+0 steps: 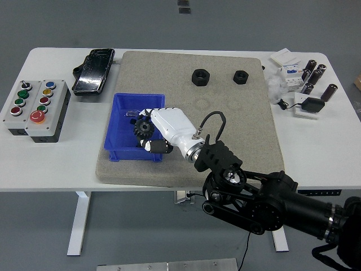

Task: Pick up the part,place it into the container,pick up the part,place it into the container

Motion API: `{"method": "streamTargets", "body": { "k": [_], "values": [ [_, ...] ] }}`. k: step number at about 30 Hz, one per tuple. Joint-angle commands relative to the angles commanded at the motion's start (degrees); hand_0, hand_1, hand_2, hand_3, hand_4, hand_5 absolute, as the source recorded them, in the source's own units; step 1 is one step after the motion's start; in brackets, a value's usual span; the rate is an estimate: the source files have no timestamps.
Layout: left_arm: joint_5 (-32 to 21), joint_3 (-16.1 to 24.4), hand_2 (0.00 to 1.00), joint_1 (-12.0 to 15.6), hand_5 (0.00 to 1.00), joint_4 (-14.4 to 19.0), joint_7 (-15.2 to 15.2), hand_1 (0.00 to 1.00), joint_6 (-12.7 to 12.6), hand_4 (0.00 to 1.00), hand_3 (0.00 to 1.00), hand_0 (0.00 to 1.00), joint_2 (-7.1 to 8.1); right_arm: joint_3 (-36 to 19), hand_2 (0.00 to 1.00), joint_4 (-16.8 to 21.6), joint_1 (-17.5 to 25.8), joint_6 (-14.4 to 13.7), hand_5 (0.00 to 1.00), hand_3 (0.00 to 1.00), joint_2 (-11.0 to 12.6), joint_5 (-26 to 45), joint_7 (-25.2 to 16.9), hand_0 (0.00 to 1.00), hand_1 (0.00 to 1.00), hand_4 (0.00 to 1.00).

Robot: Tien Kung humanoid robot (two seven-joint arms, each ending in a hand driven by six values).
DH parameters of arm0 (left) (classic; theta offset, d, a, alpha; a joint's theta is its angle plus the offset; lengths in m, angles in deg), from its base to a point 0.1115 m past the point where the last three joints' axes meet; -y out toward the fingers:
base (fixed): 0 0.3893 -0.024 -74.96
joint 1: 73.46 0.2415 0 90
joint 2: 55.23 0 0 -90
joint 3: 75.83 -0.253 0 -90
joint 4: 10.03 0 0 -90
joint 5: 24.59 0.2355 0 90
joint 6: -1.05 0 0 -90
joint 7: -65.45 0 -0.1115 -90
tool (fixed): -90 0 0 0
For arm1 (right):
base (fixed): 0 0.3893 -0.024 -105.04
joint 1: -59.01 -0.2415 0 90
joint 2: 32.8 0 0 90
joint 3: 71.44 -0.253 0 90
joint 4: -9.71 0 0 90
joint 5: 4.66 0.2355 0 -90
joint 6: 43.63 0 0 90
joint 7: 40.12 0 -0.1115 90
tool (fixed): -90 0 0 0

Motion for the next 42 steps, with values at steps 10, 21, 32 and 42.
{"method": "streamTargets", "body": {
  "k": [10, 21, 32, 42],
  "values": [
    [0.0, 0.0, 0.551, 0.0, 0.377, 0.0, 0.1, 0.635, 0.1, 0.708, 0.601, 0.668, 0.00, -0.5, 0.812, -0.1, 0.3, 0.7, 0.273, 0.745, -0.1, -0.9, 0.3, 0.741, 0.792, 0.623],
    [0.0, -0.1, 0.550, 0.2, 0.376, 0.0, 0.0, 0.635, 0.0, 0.707, 0.601, 0.668, -0.15, -10.6, 0.782, 2.4, 5.0, -4.2, 0.267, 0.726, 2.5, 1.4, -2.7, 0.713, 0.762, 0.610],
    [-0.6, -0.4, 0.550, 0.6, 0.377, 0.0, 0.0, 0.635, -0.1, 0.708, 0.600, 0.668, -0.05, -28.9, 0.756, 3.6, 14.0, -8.9, 0.302, 0.704, 6.3, 10.3, -12.9, 0.695, 0.732, 0.656],
    [-1.0, -0.8, 0.551, 0.6, 0.377, 0.0, 0.0, 0.635, -0.2, 0.708, 0.600, 0.668, 0.05, -43.4, 0.751, 3.6, 21.3, -6.6, 0.314, 0.698, 7.2, 23.7, -24.7, 0.692, 0.726, 0.670]
  ]
}}
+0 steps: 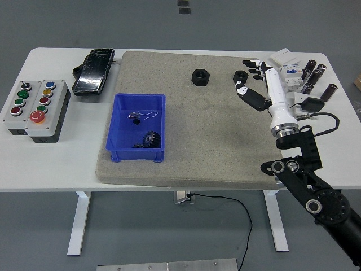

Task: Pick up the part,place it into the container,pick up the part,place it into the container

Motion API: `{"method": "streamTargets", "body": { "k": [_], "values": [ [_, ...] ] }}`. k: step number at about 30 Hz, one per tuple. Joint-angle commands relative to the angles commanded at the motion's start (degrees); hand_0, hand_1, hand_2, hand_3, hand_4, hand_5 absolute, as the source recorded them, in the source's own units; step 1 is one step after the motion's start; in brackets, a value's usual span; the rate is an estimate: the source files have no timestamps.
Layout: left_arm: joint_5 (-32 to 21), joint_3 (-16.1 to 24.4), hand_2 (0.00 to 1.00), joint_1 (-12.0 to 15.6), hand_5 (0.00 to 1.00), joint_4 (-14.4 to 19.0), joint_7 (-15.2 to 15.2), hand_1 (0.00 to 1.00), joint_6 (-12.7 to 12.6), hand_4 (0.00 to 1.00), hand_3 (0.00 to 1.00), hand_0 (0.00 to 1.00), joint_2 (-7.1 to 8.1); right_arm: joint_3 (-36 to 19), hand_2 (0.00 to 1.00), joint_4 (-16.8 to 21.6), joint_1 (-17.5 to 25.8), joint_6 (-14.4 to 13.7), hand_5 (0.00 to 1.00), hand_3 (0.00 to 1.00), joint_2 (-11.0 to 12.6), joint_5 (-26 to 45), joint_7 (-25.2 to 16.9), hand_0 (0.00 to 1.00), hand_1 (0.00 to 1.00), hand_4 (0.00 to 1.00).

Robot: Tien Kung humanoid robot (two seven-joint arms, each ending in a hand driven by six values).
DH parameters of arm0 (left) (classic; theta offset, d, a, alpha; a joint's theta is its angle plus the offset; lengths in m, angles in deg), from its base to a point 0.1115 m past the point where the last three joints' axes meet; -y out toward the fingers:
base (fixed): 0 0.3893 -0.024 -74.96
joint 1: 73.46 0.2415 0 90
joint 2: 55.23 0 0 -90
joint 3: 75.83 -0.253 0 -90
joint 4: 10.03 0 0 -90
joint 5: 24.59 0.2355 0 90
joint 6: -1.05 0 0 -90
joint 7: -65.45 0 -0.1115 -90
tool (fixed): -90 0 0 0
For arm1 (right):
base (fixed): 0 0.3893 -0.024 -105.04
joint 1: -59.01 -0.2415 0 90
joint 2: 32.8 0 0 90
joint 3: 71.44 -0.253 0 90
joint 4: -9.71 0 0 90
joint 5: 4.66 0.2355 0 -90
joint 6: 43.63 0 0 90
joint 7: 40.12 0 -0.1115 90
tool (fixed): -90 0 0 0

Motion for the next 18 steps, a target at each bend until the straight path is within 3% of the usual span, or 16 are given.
{"method": "streamTargets", "body": {
  "k": [7, 14, 18],
  "values": [
    [-0.1, 0.0, 0.550, -0.1, 0.376, 0.0, -0.1, 0.635, 0.0, 0.705, 0.600, 0.668, 0.36, -9.0, 0.748, -1.0, 6.1, 4.4, 0.326, 0.695, 0.6, 11.3, -8.1, 0.691, 0.724, 0.697],
    [0.5, 0.0, 0.550, -0.2, 0.372, 0.0, -0.2, 0.635, 0.2, 0.705, 0.600, 0.668, 0.45, -15.8, 0.743, 4.3, 11.6, 5.0, 0.302, 0.691, 1.7, 18.9, -10.8, 0.686, 0.712, 0.718],
    [0.8, 0.0, 0.550, -0.1, 0.372, 0.0, -0.2, 0.635, 0.3, 0.705, 0.600, 0.668, 0.68, -17.7, 0.743, 5.1, 12.8, 5.1, 0.302, 0.691, 2.3, 21.1, -11.4, 0.686, 0.712, 0.718]
  ]
}}
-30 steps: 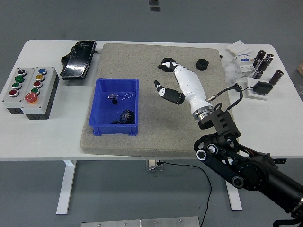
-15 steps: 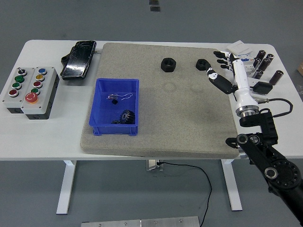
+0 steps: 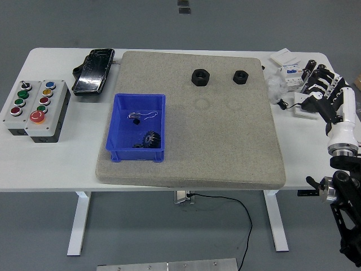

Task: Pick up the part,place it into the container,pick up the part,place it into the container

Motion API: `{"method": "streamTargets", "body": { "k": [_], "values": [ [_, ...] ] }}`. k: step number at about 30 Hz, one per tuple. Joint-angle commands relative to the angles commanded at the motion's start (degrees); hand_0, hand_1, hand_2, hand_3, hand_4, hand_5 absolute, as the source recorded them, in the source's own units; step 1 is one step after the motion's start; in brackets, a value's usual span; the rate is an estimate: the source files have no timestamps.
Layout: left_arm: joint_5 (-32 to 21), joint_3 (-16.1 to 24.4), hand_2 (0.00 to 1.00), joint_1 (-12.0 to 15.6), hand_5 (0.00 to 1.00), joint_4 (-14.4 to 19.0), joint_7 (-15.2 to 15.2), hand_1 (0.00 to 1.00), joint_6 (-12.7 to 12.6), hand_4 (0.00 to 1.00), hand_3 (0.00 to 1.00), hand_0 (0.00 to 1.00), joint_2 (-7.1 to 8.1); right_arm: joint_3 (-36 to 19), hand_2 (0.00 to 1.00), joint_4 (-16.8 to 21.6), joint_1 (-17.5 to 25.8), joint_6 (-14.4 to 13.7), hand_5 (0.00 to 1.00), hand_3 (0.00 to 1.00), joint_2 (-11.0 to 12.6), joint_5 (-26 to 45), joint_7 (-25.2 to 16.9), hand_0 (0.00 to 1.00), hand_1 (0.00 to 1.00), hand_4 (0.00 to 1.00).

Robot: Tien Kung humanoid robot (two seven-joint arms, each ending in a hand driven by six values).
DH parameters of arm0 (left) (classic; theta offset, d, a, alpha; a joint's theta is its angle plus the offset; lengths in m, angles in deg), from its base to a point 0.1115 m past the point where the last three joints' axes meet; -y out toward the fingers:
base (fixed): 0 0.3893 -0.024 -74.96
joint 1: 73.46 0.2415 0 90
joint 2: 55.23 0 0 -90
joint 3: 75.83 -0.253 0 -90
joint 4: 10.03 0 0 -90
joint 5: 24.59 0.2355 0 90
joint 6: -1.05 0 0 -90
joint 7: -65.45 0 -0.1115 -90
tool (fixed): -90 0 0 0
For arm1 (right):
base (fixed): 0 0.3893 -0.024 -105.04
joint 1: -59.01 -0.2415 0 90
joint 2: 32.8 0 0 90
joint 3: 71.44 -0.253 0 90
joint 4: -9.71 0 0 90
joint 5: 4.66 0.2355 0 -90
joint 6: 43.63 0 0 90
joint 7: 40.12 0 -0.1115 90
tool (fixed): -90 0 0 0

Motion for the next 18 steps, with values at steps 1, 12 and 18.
{"method": "streamTargets", "body": {
  "k": [1, 12, 18],
  "values": [
    [0.1, 0.0, 0.550, 0.0, 0.372, 0.0, 0.0, 0.635, 0.0, 0.705, 0.600, 0.668, 0.07, -0.4, 0.743, 0.0, 0.1, 0.0, 0.302, 0.691, -0.1, 0.4, -0.2, 0.686, 0.712, 0.718],
    [0.6, 0.5, 0.550, 0.3, 0.363, 0.0, 0.3, 0.635, 0.1, 0.699, 0.599, 0.669, 1.15, -1.3, 0.737, 0.0, 0.6, -0.5, 0.328, 0.685, -1.9, 1.7, -0.9, 0.684, 0.709, 0.736],
    [-0.6, 0.3, 0.549, 0.8, 0.360, 0.0, 0.1, 0.635, -0.2, 0.697, 0.598, 0.669, 0.82, -1.1, 0.735, 0.6, 0.3, -1.0, 0.324, 0.687, -2.0, 0.9, -0.5, 0.679, 0.705, 0.759]
  ]
}}
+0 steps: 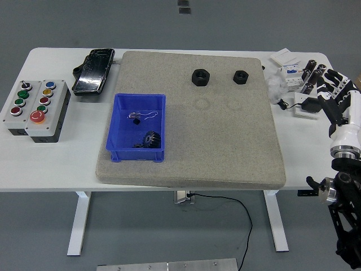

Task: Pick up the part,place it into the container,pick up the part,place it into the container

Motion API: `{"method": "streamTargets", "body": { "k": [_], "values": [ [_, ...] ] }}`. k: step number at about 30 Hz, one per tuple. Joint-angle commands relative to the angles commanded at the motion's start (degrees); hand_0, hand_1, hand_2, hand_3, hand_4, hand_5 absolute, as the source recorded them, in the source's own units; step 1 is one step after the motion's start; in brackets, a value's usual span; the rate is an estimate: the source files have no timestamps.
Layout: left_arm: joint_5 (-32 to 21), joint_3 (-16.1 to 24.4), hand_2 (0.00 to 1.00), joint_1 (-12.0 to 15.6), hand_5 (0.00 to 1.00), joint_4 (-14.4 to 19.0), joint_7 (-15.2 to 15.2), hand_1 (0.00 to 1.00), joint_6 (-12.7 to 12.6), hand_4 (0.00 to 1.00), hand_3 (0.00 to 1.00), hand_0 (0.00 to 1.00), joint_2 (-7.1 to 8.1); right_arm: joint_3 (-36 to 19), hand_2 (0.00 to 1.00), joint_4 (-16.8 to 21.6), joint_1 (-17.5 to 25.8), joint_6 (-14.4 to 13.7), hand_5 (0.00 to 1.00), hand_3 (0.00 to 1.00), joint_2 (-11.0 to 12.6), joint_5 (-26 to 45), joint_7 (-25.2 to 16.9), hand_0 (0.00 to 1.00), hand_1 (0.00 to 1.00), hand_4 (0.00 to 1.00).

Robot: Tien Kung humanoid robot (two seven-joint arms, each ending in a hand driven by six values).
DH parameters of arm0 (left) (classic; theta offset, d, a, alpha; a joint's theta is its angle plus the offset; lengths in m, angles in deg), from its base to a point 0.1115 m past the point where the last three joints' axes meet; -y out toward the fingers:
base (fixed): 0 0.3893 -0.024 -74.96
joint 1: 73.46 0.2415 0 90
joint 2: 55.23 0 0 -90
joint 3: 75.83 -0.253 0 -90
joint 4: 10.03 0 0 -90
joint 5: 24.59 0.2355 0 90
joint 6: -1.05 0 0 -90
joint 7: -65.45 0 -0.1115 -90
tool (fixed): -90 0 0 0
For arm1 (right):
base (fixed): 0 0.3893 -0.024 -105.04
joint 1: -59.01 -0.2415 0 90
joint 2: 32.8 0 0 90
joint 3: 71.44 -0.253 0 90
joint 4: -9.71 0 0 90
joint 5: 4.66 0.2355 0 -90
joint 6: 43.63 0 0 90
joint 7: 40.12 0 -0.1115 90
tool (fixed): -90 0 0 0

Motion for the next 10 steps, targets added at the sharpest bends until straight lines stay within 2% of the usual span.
{"method": "streamTargets", "body": {
  "k": [5, 10],
  "values": [
    [-0.9, -0.2, 0.549, -0.1, 0.359, 0.0, -0.1, 0.635, -0.1, 0.697, 0.599, 0.669, -0.47, -1.1, 0.733, 0.5, 0.4, 0.0, 0.324, 0.686, 0.2, 0.0, 0.2, 0.683, 0.704, 0.769],
    [0.8, 0.2, 0.549, -0.5, 0.358, 0.0, 0.5, 0.635, -1.2, 0.697, 0.599, 0.668, -0.93, -2.0, 0.734, 1.0, 0.4, 0.3, 0.322, 0.684, 0.3, -1.3, 1.1, 0.684, 0.704, 0.771]
  ]
}}
